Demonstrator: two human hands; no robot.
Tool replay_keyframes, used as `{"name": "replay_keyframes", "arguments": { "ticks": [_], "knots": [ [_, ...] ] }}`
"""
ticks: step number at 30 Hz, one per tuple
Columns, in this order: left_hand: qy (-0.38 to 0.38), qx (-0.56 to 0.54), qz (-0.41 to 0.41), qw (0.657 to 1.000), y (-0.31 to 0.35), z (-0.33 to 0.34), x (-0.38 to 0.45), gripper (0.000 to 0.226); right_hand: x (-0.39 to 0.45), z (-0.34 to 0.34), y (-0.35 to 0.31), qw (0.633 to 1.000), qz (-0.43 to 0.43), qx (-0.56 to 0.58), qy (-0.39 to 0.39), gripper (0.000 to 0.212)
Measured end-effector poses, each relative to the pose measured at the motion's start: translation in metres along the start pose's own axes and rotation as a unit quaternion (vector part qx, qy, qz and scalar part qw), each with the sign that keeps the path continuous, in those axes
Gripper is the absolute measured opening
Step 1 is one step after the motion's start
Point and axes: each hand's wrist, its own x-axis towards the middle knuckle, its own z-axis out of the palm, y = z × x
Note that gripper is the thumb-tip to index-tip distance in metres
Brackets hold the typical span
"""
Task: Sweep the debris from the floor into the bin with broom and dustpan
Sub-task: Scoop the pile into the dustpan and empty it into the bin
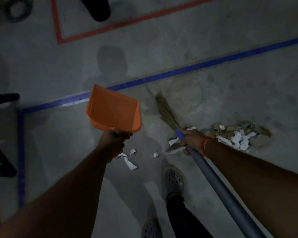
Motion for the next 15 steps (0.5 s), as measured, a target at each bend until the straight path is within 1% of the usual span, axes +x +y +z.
{"name": "replay_keyframes", "arguments": {
  "ticks": [3, 5, 7, 9, 11, 13, 15],
  "knots": [
    [0.007, 0.013, 0.008, 1.000, -0.033, 0.007, -0.021, 0.032, -0.019, 0.001, 0.036, 0.999, 0.014, 0.030, -0.009, 0.046],
    [0.013, 0.019, 0.027, 0.999, -0.058, 0.008, -0.041, 0.032, -0.036, 0.003, 0.065, 0.999, 0.021, 0.048, -0.007, 0.045],
    [0.007, 0.020, 0.044, 0.999, -0.079, 0.012, -0.060, 0.034, -0.053, 0.004, 0.093, 0.998, 0.010, 0.058, 0.001, 0.049],
    [0.005, -0.006, 0.050, 0.999, -0.111, 0.013, -0.078, 0.035, -0.068, 0.007, 0.123, 0.999, -0.003, 0.050, 0.002, 0.055],
    [-0.001, -0.011, 0.055, 0.998, -0.142, 0.012, -0.097, 0.037, -0.085, 0.006, 0.153, 0.998, 0.003, 0.057, 0.015, 0.052],
    [0.003, -0.013, 0.033, 0.999, -0.176, 0.011, -0.111, 0.037, -0.104, 0.006, 0.183, 0.997, 0.017, 0.069, 0.039, 0.046],
    [0.016, -0.018, 0.009, 1.000, -0.209, 0.013, -0.126, 0.037, -0.122, 0.009, 0.212, 0.993, 0.027, 0.088, 0.068, 0.048]
  ]
}}
